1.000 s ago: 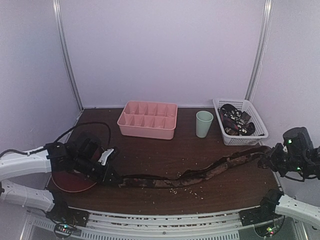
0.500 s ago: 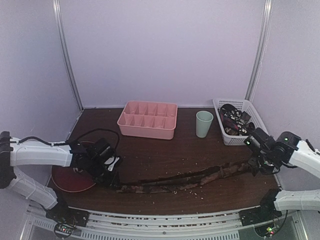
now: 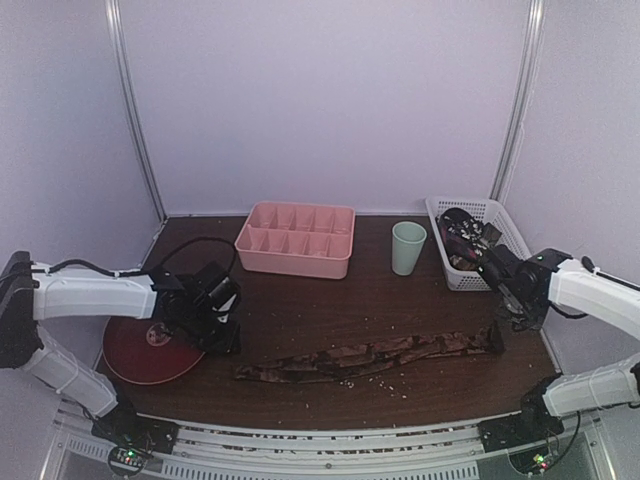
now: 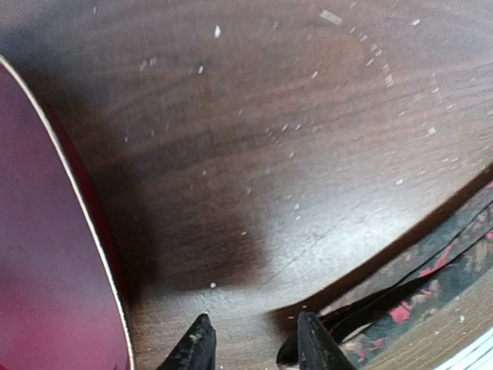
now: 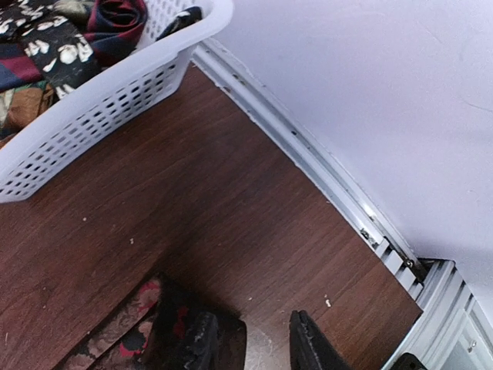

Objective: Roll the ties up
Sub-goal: Flatten out the tie at the center of the board, then adjust the tie at the center of the board.

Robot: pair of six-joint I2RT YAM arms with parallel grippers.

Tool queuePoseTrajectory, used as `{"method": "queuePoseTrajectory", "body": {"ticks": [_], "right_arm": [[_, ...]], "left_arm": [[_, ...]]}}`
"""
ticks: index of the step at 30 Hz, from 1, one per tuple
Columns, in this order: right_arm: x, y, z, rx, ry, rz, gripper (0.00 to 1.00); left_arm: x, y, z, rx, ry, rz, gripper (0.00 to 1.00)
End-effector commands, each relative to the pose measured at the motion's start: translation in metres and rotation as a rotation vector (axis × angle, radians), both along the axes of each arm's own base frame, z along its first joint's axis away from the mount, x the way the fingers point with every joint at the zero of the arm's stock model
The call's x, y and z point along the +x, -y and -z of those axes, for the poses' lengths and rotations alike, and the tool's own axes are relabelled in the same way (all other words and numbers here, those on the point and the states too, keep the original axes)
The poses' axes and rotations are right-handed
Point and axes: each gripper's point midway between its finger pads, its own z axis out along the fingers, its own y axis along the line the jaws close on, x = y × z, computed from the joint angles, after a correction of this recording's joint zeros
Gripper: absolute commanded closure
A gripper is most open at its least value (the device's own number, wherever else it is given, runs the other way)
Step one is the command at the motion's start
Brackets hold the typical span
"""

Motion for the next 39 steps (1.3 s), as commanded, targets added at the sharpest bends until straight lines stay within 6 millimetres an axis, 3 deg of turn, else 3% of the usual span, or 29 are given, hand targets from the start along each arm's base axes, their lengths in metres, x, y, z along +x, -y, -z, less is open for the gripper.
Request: {"method": "queuePoseTrajectory", "body": {"ticks": [1, 5, 7, 10, 15, 18, 22, 25, 31, 35, 39], "right_arm": [[0.011, -0.032, -0.003, 0.144, 0.017, -0.139, 0.68], [0.014, -0.079, -0.012, 0.333, 0.105, -0.309, 0.75], [0.016, -0.106, -0.012, 0.459, 0.169, -0.377, 0.86], [0.009, -0.133, 0.0, 0.536, 0.175, -0.428, 1.0], [-0.002, -0.153, 0.038, 0.449, 0.035, -0.466, 1.0], [-0.005, -0.13, 0.05, 0.307, -0.028, -0.381, 1.0], [-0.009, -0.065, 0.043, 0.037, -0.061, -0.216, 1.0], [-0.014, -0.025, 0.047, -0.012, -0.096, -0.092, 1.0], [0.0, -0.012, 0.036, 0.014, 0.078, -0.005, 0.96], [0.019, -0.037, 0.033, 0.089, 0.074, -0.094, 0.84], [0.026, -0.061, 0.028, 0.137, 0.075, -0.171, 0.8]], "left_arm": [[0.019, 0.028, -0.038, -0.149, 0.118, 0.051, 0.65], [0.004, 0.067, -0.05, -0.371, 0.083, 0.179, 0.66], [-0.002, 0.077, -0.046, -0.434, 0.057, 0.213, 0.68], [-0.004, 0.079, -0.032, -0.44, 0.036, 0.211, 0.7], [-0.01, 0.084, -0.016, -0.463, 0.0, 0.223, 0.71], [-0.007, 0.077, -0.005, -0.427, 0.01, 0.202, 0.72], [0.004, 0.057, 0.017, -0.315, 0.064, 0.137, 0.74], [0.006, 0.057, 0.022, -0.295, 0.059, 0.15, 0.75], [0.014, 0.061, 0.014, -0.29, 0.081, 0.15, 0.75], [0.028, 0.051, -0.006, -0.221, 0.161, 0.103, 0.73], [0.03, 0.044, -0.024, -0.204, 0.206, 0.093, 0.7]]}}
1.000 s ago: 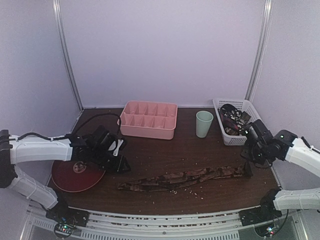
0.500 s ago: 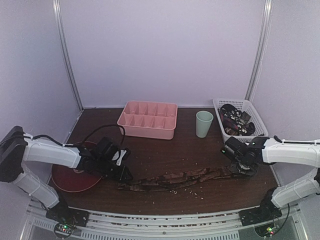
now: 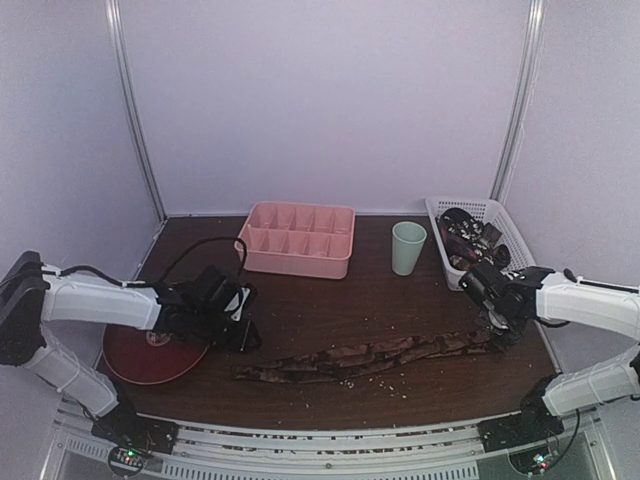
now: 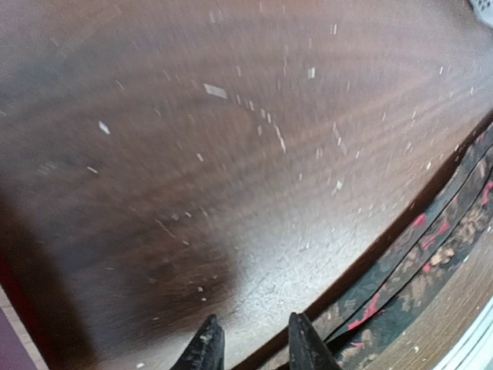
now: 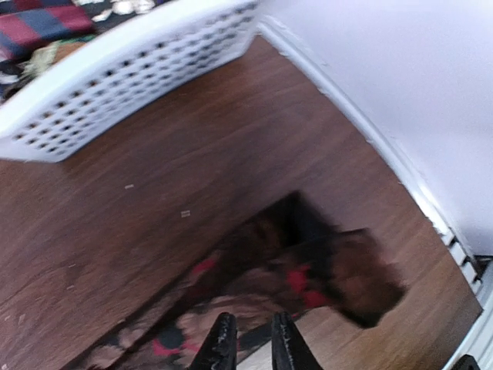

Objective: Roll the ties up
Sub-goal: Adjust the tie at the center of the board.

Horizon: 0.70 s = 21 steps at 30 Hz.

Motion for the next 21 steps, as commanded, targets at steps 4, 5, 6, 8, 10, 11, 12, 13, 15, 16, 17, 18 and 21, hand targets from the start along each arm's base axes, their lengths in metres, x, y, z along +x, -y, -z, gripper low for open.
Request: {"method": "queuePoseTrajectory", "body": {"ticks": [4, 5, 6, 8, 10, 11, 12, 13, 15, 16, 17, 18, 21], "right_arm": [[0.005, -0.004, -0.011, -0.002, 0.038, 0.005, 0.79], [0.003, 0.001, -0.011, -0.007, 0.046, 0.027, 0.79], [0.001, 0.006, -0.01, -0.016, 0.049, 0.051, 0.79], [-0.002, 0.029, -0.013, -0.082, 0.063, 0.132, 0.77], [-0.004, 0.051, -0.011, -0.117, 0.048, 0.214, 0.78], [-0.005, 0.06, -0.007, -0.118, 0.031, 0.25, 0.78], [-0.006, 0.067, -0.004, -0.119, 0.025, 0.28, 0.78], [-0.007, 0.074, 0.002, -0.111, 0.02, 0.305, 0.79], [-0.011, 0.083, 0.024, -0.038, -0.004, 0.345, 0.79], [-0.008, 0.083, 0.034, 0.011, 0.002, 0.344, 0.79], [0.0, 0.08, 0.04, 0.052, 0.018, 0.32, 0.78], [0.005, 0.078, 0.043, 0.064, 0.025, 0.303, 0.78], [0.004, 0.087, 0.043, 0.006, -0.02, 0.344, 0.77]], "left_arm": [[0.0, 0.004, -0.041, -0.029, 0.085, 0.021, 0.69], [-0.004, 0.006, -0.044, -0.04, 0.082, 0.037, 0.68], [-0.008, 0.01, -0.049, -0.057, 0.078, 0.056, 0.67], [-0.017, 0.019, -0.061, -0.107, 0.072, 0.1, 0.65], [-0.025, 0.027, -0.075, -0.159, 0.076, 0.128, 0.63], [-0.027, 0.029, -0.081, -0.176, 0.087, 0.132, 0.62], [-0.028, 0.03, -0.086, -0.189, 0.096, 0.133, 0.61], [-0.029, 0.029, -0.089, -0.196, 0.101, 0.127, 0.61], [-0.029, 0.027, -0.089, -0.206, 0.106, 0.115, 0.63], [-0.031, 0.029, -0.087, -0.221, 0.101, 0.124, 0.67], [-0.035, 0.031, -0.082, -0.243, 0.09, 0.134, 0.7], [-0.04, 0.032, -0.076, -0.255, 0.065, 0.141, 0.7], [-0.048, 0.034, -0.063, -0.258, 0.034, 0.149, 0.69]]}}
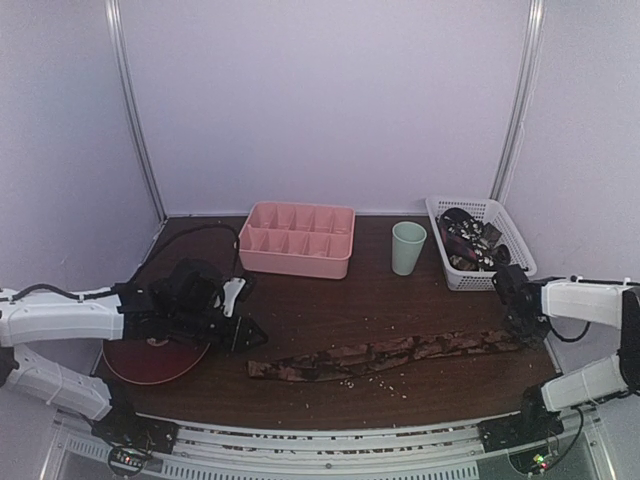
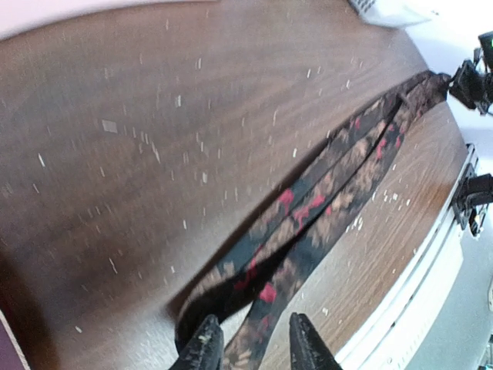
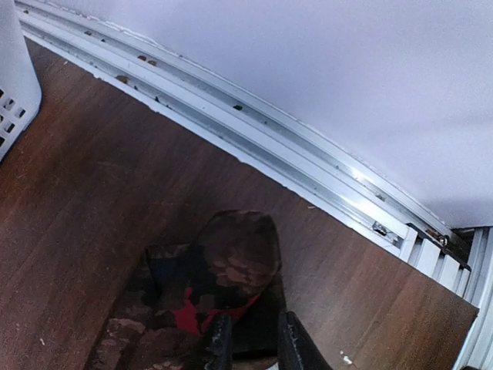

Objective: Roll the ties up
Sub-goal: Adjust the tie at the center of the board.

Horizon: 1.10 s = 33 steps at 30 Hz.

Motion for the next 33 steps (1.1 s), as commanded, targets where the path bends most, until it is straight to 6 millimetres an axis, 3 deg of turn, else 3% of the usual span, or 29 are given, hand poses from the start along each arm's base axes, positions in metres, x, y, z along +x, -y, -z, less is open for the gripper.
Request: {"method": "queuePoseTrajectory", "body": {"ticks": [1, 9, 13, 17, 20, 24, 26, 30, 33], "right_arm": [[0.02, 0.001, 0.005, 0.003, -0.001, -0.008, 0.76], [0.024, 0.004, 0.019, -0.018, -0.03, -0.016, 0.76], [0.023, 0.008, 0.032, 0.017, -0.042, -0.016, 0.75], [0.027, 0.011, 0.024, 0.016, -0.024, -0.009, 0.75], [0.035, 0.004, 0.002, 0.023, -0.015, -0.061, 0.75], [0.049, -0.026, -0.035, 0.088, 0.094, -0.216, 0.68], [0.051, -0.043, -0.043, 0.147, 0.145, -0.294, 0.66], [0.053, -0.094, -0.047, 0.24, 0.198, -0.492, 0.63], [0.05, -0.144, -0.053, 0.275, 0.213, -0.632, 0.6]], "left_arm": [[-0.013, 0.007, 0.018, -0.015, -0.053, 0.025, 0.68], [-0.019, 0.002, 0.036, 0.072, -0.057, 0.018, 0.67], [-0.022, 0.003, 0.029, 0.088, -0.023, -0.001, 0.67], [-0.027, 0.007, 0.017, 0.066, 0.002, 0.02, 0.64], [-0.024, -0.004, 0.028, 0.153, -0.005, -0.002, 0.64], [-0.023, -0.01, 0.026, 0.194, 0.004, -0.015, 0.63], [-0.023, -0.011, 0.025, 0.193, 0.007, -0.023, 0.63], [-0.021, -0.019, 0.031, 0.229, 0.002, -0.057, 0.63], [-0.022, -0.017, 0.039, 0.203, -0.001, -0.055, 0.63]]}}
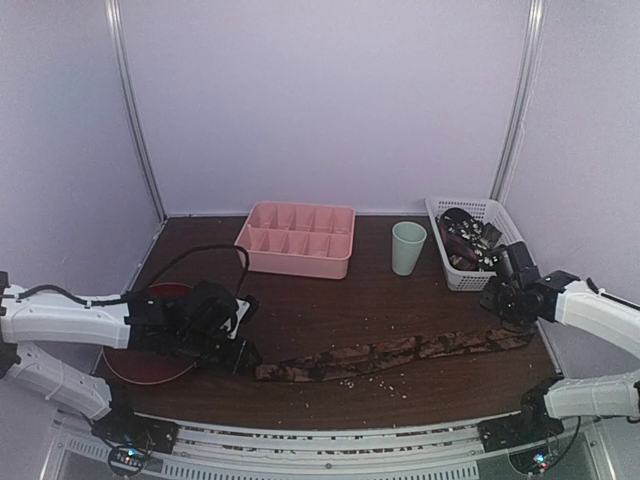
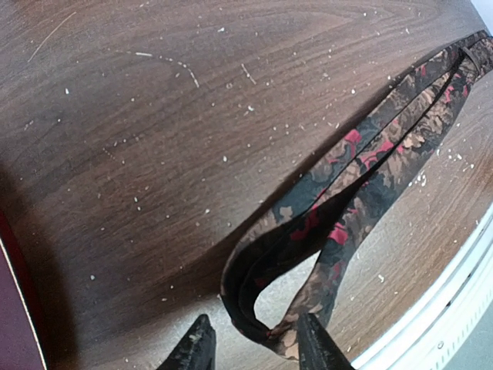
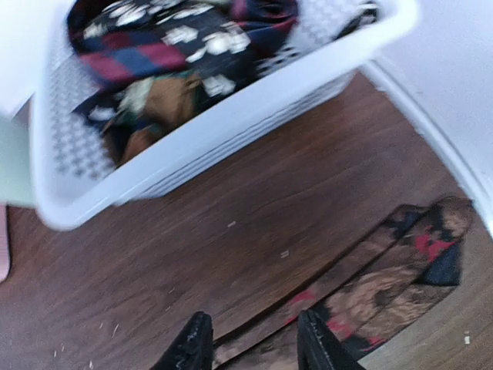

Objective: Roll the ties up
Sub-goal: Adjust the tie at the center of the board.

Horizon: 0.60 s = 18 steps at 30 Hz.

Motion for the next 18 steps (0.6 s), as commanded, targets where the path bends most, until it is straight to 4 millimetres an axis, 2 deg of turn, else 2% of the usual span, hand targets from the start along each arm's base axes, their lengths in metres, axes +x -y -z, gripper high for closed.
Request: {"method": "queuePoseTrajectory", "body": {"ticks": [1, 7, 10, 14, 18], "right_arm": [[-0.015, -0.078, 0.008, 0.055, -0.029, -0.252, 0.58], [-0.044, -0.194, 0.018, 0.002, -0.075, -0.525, 0.57], [-0.06, -0.258, 0.024, -0.06, -0.112, -0.65, 0.56], [-0.075, -0.303, 0.053, -0.197, -0.189, -0.723, 0.54], [-0.08, -0.324, 0.076, -0.211, -0.235, -0.768, 0.54]], "left_arm": [[0.003, 0.002, 0.004, -0.025, 0.013, -0.024, 0.63], [0.006, 0.006, 0.007, -0.051, 0.024, -0.033, 0.66], [0.003, 0.006, 0.014, -0.039, 0.001, -0.027, 0.67], [0.0, 0.001, 0.03, 0.003, -0.033, -0.042, 0.69], [-0.001, -0.004, 0.043, 0.038, -0.052, -0.064, 0.75]]}}
